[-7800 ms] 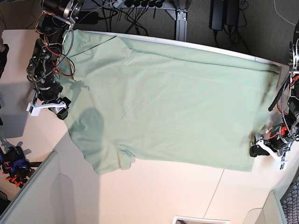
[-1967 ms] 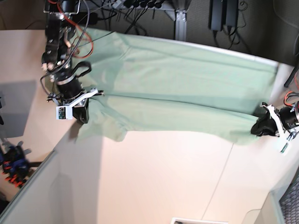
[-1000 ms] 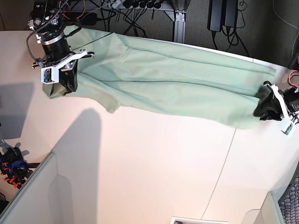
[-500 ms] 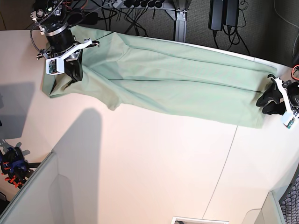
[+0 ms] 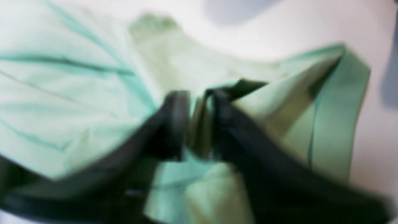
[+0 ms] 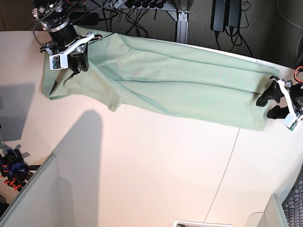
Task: Fold the T-shirt properly
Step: 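Regrasp the shirt ends with both grippers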
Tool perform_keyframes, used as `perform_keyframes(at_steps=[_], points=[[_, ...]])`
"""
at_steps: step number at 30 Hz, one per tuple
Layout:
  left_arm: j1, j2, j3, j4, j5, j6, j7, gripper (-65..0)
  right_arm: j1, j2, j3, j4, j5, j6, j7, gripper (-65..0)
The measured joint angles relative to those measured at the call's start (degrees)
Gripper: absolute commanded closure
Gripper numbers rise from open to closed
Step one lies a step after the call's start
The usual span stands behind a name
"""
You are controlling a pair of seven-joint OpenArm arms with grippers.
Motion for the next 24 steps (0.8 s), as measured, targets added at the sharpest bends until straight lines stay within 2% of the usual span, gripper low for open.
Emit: perform_keyframes(at_steps=[2, 5, 9, 13, 16, 24], points=[[0.0, 0.0, 0.0, 0.0, 1.5, 0.5, 0.0, -40.9, -0.1, 0.0, 0.0, 0.0, 0.2, 0.0, -1.0, -29.8], [0.0, 0.0, 0.0, 0.0, 3.9, 5.0, 0.7, -40.8, -0.1, 0.0, 0.0, 0.5, 0.2, 0.0, -1.1, -29.8], [0.0, 0.7, -1.3, 0.0, 4.3, 7.3, 1.3, -40.8, 0.3, -0.1, 0.0, 2.3, 0.5, 0.0, -1.1, -29.7], [0.9, 3.0, -7.3, 0.0, 0.3, 8.0, 2.8, -40.8, 0.4, -2.1, 0.0, 3.0, 0.4, -0.1, -0.3, -29.7], [3.4, 5.0, -10.2, 0.0, -0.1, 8.1, 3.4, -40.8, 0.3, -3.9, 0.0, 3.0, 0.5, -0.1, -0.3, -29.7], [4.2, 10.5, -11.9, -5.5, -2.1, 8.8, 3.2, -40.8, 1.0, -5.6, 0.0, 3.0, 1.2, -0.1, 0.1, -29.7]])
